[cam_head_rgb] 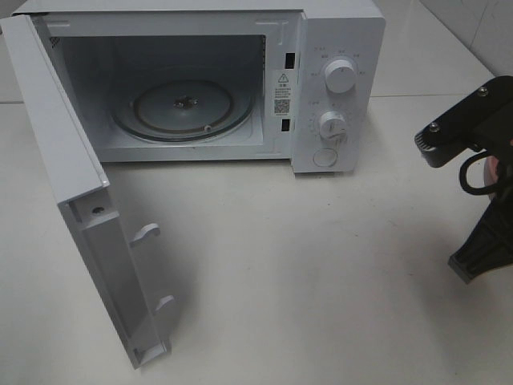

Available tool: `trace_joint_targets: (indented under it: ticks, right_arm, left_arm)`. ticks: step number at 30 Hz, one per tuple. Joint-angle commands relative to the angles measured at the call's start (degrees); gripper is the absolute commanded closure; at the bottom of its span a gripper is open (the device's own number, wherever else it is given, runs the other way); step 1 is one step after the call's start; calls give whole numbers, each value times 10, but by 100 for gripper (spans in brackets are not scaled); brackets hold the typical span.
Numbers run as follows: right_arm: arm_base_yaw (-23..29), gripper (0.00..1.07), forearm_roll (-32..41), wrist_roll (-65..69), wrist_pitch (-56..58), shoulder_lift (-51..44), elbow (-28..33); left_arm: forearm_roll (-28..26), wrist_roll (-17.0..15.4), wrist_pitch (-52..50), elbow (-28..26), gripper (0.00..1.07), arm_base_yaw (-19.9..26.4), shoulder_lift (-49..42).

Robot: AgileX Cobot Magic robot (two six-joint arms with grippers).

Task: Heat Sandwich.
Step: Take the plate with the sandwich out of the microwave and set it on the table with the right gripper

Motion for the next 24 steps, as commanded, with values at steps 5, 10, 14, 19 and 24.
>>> trace_joint_targets:
  ticks: [5,10,14,19,24]
  right_arm:
    - [1,107,-23,36,44,-3,-3]
    - [1,107,-23,41,38,-1,-3]
    - [1,107,-23,41,35,13,-3]
    - [-17,107,-29,42,2,28,-3]
    - [-48,107,-43,50,-24,40,-3]
  left_arm:
    - [-3,2,-3,2,10,0,-12]
    - [-3,2,-3,2,10,0,-12]
    - [-3,2,-3,2,10,0,-12]
    - [-3,2,-3,2,10,0,-12]
    - [-3,2,-3,2,10,0,-12]
